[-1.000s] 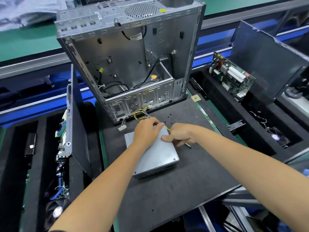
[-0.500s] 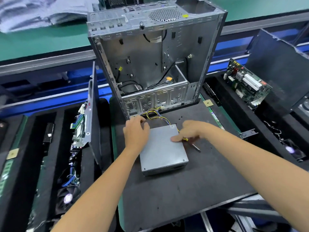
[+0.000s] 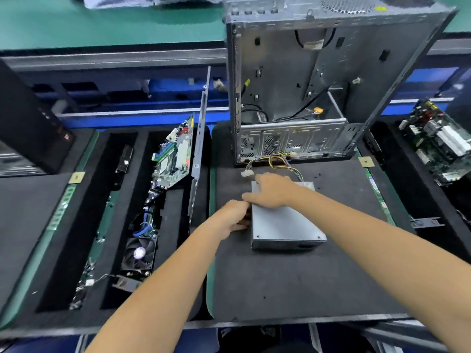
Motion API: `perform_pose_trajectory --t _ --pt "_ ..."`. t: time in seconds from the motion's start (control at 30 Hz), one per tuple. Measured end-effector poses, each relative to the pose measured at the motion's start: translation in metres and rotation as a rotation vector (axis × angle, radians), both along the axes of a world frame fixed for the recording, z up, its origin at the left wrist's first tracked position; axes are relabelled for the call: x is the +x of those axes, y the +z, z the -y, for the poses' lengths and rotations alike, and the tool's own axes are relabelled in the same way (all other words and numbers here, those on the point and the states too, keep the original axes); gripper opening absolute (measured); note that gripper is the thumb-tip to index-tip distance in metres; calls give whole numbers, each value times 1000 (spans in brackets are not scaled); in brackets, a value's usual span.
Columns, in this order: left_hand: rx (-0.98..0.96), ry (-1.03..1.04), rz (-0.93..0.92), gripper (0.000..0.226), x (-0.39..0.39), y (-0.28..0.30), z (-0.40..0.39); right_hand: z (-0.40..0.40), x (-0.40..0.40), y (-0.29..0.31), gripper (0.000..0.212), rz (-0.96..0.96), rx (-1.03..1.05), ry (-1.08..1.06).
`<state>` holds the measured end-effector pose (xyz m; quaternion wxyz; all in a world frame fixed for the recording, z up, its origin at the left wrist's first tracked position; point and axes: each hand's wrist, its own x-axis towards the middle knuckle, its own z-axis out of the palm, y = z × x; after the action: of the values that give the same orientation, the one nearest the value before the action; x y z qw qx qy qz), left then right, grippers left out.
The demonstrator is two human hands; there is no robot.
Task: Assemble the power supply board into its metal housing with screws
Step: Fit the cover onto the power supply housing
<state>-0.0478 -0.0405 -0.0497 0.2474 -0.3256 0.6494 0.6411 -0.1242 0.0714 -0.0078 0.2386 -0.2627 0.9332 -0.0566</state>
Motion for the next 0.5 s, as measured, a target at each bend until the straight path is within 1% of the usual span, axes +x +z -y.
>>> perform_pose_trajectory --t 0.1,0.17,0.23,0.3,0.37,0.5 --pt "-11 -65 -33 28 3 -1 0 1 6 -13 49 -115 -27 -29" --pt "-10 -66 -52 23 5 -3 1 3 11 -18 47 -186 -35 -42" --pt "-12 -63 -53 28 6 -3 -1 3 15 -22 48 -283 -48 -50" --pt "-27 -66 -47 33 5 -3 -4 3 19 -25 39 -359 -107 -81" --pt "-52 -59 -30 33 3 -1 -8 2 20 -26 32 -359 -172 -130" --pt "-73 -64 1 34 2 -4 -11 0 19 -24 29 -331 -235 -156"
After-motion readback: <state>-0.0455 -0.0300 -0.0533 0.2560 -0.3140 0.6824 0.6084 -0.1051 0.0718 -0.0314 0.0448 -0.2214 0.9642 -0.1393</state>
